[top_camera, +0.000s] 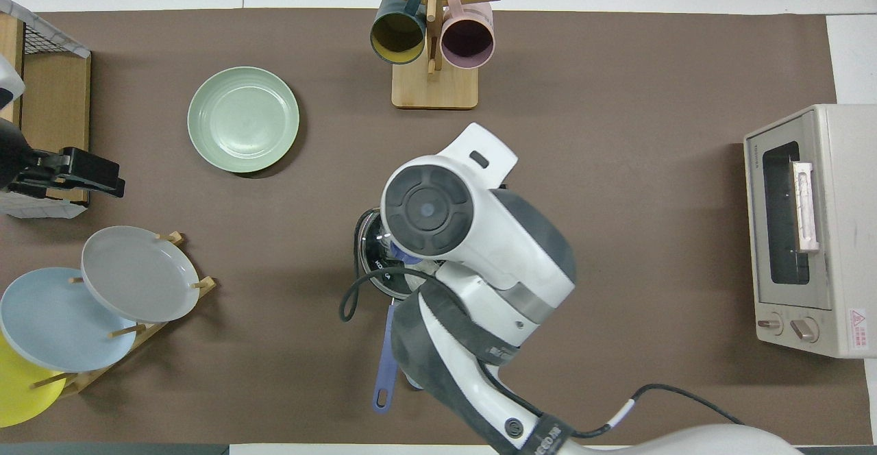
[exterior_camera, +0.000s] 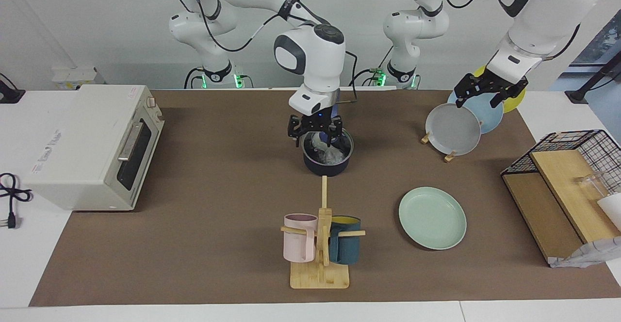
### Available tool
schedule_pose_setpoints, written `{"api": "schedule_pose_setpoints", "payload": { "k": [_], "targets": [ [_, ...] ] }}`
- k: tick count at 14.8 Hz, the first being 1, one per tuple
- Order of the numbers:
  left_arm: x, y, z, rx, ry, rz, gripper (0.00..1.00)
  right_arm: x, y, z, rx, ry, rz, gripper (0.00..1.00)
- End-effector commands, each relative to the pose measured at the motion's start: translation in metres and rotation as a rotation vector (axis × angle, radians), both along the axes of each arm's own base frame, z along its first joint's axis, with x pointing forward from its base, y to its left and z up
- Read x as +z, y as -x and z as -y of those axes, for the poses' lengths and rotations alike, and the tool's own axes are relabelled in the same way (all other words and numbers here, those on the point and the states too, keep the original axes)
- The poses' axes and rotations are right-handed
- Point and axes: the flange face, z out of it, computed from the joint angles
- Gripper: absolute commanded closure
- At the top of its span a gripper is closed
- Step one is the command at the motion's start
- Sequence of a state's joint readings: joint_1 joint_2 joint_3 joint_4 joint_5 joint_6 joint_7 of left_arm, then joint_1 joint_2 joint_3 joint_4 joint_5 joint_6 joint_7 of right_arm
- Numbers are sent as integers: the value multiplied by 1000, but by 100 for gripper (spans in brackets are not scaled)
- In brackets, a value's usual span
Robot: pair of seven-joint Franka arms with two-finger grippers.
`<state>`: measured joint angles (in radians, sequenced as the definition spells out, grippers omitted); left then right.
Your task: Transfer vermicelli from plate to pot
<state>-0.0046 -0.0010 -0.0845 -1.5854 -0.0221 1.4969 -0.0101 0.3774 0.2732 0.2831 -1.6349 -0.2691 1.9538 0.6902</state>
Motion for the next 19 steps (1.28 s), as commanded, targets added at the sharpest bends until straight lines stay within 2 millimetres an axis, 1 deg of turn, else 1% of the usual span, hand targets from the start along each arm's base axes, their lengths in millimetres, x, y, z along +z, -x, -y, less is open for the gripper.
{"api": "schedule_pose_setpoints", "payload": {
  "k": [1, 2, 4, 5, 6, 7, 8, 9, 10, 11, 12, 15, 17, 19],
  "targets": [
    [4, 7, -3, -1, 11, 2, 0, 45, -3, 64, 26, 8, -84, 0],
    [4, 7, -3, -1, 11, 2, 0, 56, -2, 91, 37, 23, -129, 0],
    [4, 7, -3, -1, 11, 2, 0, 80, -7, 158, 55, 25, -200, 0],
    [4, 7, -3, -1, 11, 2, 0, 89, -7, 186, 70, 14, -235, 0],
    [4, 7, -3, -1, 11, 2, 0, 105, -5, 214, 68, 6, -238, 0],
    [4, 7, -3, -1, 11, 2, 0, 114, -5, 247, 37, 5, -255, 0],
    [4, 7, -3, -1, 11, 2, 0, 118, -7, 274, 18, -1, -274, 0],
    [4, 7, -3, -1, 11, 2, 0, 133, -7, 297, 30, -23, -275, 0],
    [4, 7, -3, -1, 11, 2, 0, 142, -8, 321, 36, -28, -285, 0],
    [4, 7, -3, -1, 11, 2, 0, 140, -8, 334, 37, -30, -296, 0],
    [4, 7, -3, -1, 11, 2, 0, 136, -7, 339, 24, -33, -297, 0],
    [4, 7, -3, -1, 11, 2, 0, 135, 3, 342, 31, -32, -315, 0],
    [4, 7, -3, -1, 11, 2, 0, 134, 4, 344, 33, -34, -315, 0],
    [4, 7, -2, -2, 11, 2, 0, 134, 1, 353, 14, -38, -306, 0]
  ]
}}
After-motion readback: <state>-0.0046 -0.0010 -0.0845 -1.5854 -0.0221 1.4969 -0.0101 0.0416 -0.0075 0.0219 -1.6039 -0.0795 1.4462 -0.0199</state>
